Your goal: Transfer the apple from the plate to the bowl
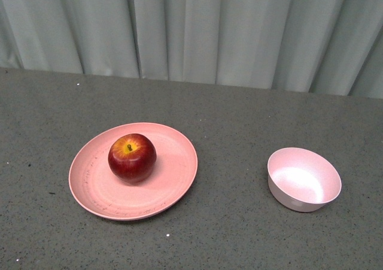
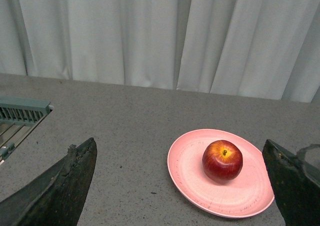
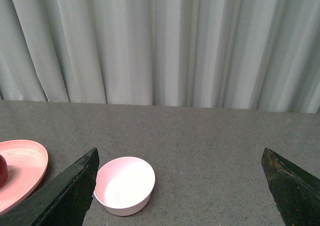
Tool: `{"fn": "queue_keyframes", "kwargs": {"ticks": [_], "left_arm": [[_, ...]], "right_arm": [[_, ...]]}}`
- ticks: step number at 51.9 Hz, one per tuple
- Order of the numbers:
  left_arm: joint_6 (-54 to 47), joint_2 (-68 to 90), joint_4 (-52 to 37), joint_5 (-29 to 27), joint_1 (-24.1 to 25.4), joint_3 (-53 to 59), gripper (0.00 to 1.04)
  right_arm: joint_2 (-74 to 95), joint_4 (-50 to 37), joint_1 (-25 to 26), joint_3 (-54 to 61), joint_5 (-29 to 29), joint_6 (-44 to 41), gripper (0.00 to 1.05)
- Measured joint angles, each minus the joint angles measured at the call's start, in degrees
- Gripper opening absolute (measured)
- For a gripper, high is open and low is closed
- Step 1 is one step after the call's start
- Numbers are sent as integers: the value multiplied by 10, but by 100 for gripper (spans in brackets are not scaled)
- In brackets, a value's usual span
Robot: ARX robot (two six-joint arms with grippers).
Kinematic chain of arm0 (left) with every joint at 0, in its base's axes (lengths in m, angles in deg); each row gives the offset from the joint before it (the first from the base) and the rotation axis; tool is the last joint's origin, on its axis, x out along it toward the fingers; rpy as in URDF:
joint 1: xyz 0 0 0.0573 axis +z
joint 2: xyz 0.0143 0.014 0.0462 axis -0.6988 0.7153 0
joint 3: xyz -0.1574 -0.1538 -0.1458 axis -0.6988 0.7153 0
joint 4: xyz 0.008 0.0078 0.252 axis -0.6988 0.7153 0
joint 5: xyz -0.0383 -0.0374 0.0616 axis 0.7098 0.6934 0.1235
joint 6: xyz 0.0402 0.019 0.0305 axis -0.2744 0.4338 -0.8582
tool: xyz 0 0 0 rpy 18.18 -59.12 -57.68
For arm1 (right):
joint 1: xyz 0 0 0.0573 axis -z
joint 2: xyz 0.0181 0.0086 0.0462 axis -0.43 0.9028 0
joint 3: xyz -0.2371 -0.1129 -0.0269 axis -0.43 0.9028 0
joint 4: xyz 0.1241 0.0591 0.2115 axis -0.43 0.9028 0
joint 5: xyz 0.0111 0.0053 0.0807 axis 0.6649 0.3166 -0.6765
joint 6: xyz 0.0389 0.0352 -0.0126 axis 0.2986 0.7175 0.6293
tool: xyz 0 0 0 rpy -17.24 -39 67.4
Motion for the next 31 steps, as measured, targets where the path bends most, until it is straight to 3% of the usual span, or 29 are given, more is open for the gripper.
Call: {"fn": "queue_keyframes", "kwargs": {"ticks": [31], "left_arm": [[0, 0, 0, 0, 0, 0, 98]], "right_arm": [[0, 0, 0, 0, 0, 0, 95]]}}
